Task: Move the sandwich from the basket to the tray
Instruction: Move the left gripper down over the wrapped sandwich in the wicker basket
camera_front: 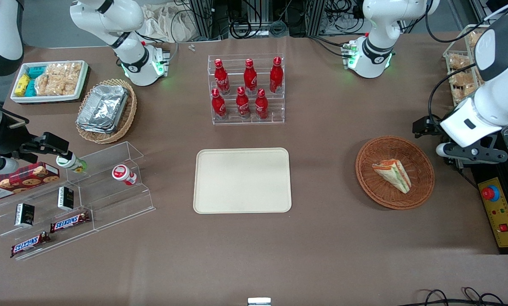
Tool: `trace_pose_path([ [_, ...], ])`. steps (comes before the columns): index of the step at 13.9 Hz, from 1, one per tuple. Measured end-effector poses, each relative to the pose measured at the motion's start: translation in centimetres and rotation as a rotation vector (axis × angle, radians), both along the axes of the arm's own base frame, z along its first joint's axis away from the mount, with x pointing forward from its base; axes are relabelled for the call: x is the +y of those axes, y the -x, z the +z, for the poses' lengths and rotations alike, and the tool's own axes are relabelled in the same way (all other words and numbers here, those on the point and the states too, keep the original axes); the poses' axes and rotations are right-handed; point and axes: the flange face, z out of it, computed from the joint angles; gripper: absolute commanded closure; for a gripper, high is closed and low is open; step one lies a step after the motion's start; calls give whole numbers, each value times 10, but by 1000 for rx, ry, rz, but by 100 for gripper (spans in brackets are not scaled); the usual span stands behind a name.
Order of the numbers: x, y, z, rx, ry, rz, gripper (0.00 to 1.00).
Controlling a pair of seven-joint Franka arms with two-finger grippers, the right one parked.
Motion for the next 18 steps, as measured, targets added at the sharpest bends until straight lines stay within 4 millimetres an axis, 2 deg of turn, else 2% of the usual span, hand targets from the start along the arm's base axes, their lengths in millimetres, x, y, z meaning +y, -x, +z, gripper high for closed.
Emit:
trace_pose_path([
  [3, 23, -1, -32, -3, -14, 117, 0],
  [5, 34, 1, -63, -31, -24, 218, 0],
  [10, 33, 26, -144, -93, -43, 474, 0],
  [13, 33, 34, -174, -108, -56, 659, 0],
  [18, 33, 27, -217, -98, -58, 734, 0],
])
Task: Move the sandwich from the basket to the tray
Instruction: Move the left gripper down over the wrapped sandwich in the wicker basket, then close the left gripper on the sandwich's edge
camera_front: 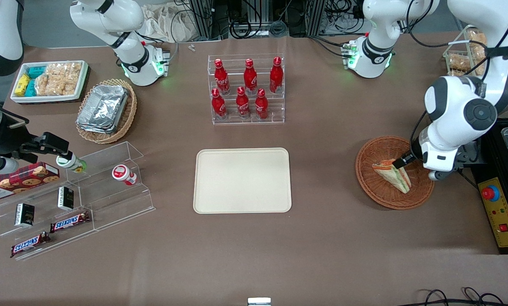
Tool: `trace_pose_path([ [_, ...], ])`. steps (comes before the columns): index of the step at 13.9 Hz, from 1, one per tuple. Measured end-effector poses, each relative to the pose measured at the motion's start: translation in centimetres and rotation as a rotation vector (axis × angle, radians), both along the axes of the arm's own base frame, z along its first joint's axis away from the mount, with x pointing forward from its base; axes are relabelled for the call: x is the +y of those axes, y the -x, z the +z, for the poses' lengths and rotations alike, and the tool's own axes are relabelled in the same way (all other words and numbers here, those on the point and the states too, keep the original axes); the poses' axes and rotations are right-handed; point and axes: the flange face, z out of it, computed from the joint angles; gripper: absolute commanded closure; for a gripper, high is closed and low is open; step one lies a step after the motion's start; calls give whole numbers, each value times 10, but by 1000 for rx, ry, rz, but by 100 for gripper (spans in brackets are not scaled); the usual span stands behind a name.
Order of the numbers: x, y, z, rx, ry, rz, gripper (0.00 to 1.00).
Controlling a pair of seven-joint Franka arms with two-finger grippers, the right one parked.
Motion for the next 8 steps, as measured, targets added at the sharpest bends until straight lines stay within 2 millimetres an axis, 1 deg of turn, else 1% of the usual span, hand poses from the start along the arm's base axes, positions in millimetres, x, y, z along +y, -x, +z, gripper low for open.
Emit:
trace_pose_path([
  [4, 0, -3, -38, 19, 7, 14, 0],
  [6, 0, -2, -49, 34, 8, 18, 0],
  [8, 0, -3, -57, 38, 9, 20, 0],
])
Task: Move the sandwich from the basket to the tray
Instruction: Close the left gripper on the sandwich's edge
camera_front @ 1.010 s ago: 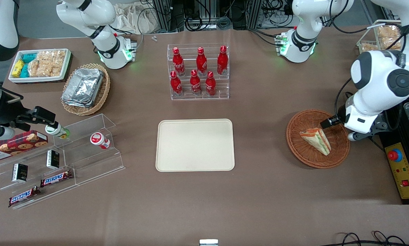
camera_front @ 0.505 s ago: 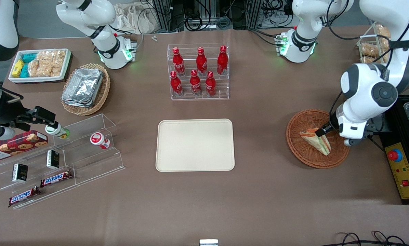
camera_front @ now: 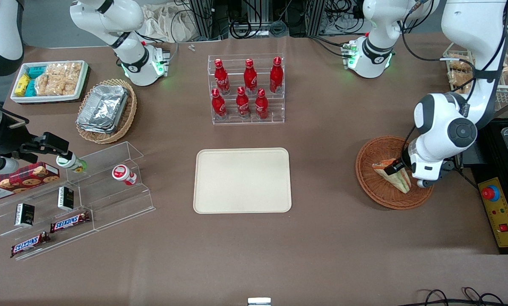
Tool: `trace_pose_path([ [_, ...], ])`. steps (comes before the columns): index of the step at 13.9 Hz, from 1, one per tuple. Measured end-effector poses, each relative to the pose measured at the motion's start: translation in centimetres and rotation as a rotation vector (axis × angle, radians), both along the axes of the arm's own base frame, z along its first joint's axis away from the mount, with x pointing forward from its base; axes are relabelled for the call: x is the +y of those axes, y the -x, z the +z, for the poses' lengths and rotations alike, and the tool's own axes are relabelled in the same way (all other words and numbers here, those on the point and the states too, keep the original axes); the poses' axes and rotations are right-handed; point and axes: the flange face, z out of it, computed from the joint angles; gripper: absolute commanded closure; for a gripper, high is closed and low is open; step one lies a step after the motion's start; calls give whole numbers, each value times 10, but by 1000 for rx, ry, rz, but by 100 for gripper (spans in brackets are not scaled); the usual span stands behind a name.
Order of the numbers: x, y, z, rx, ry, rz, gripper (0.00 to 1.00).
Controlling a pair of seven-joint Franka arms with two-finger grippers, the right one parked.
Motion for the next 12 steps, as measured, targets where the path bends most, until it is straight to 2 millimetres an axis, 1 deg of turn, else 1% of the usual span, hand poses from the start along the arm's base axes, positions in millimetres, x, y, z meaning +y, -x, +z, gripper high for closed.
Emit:
trace_pose_path([
  [2, 0, 0, -6, 5, 1, 2, 1],
  [3, 0, 0, -10, 6, 2, 3, 8],
  [4, 0, 0, -14, 9, 2, 8, 19],
  [6, 0, -1, -22, 7, 0, 55, 56],
  [8, -1, -6, -22, -5, -5, 123, 90],
  [9, -2, -9, -20, -11, -6, 148, 100],
  [12, -3, -15, -14, -28, -6, 180, 100],
])
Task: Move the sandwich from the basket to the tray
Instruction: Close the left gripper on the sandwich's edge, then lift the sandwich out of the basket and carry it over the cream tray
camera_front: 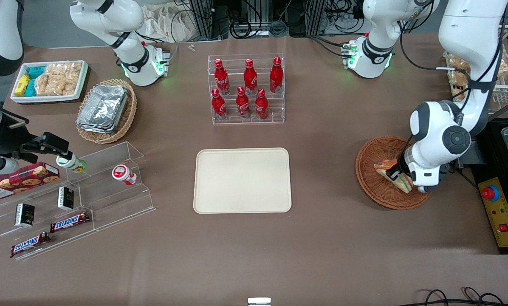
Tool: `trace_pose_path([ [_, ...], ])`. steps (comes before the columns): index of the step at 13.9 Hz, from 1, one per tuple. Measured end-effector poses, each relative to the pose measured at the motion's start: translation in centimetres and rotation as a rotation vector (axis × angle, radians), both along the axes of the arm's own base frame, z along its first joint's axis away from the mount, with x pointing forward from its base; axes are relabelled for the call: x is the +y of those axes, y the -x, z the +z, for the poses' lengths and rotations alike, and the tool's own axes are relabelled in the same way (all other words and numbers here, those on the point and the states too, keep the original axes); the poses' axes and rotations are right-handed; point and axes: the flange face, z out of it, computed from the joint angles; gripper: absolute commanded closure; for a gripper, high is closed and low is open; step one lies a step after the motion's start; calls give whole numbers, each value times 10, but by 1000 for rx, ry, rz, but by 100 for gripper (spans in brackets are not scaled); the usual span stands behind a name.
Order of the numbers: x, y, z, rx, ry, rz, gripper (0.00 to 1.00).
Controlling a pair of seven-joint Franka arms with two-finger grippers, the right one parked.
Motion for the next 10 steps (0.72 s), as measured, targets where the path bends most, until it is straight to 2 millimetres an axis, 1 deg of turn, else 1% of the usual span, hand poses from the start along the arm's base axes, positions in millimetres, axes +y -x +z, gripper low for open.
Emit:
trace_pose_path([
  [2, -2, -6, 7, -15, 0, 12, 100],
  [3, -4, -8, 15, -16, 0, 13, 100],
  [4, -5, -11, 26, -1, -3, 11, 100],
  [5, -6, -14, 43, 29, -7, 8, 100],
  [6, -8, -17, 66, 64, -12, 2, 100],
  [7, -11, -21, 95, 96, -16, -9, 100],
  [10, -23, -33, 191, 145, -17, -78, 100],
])
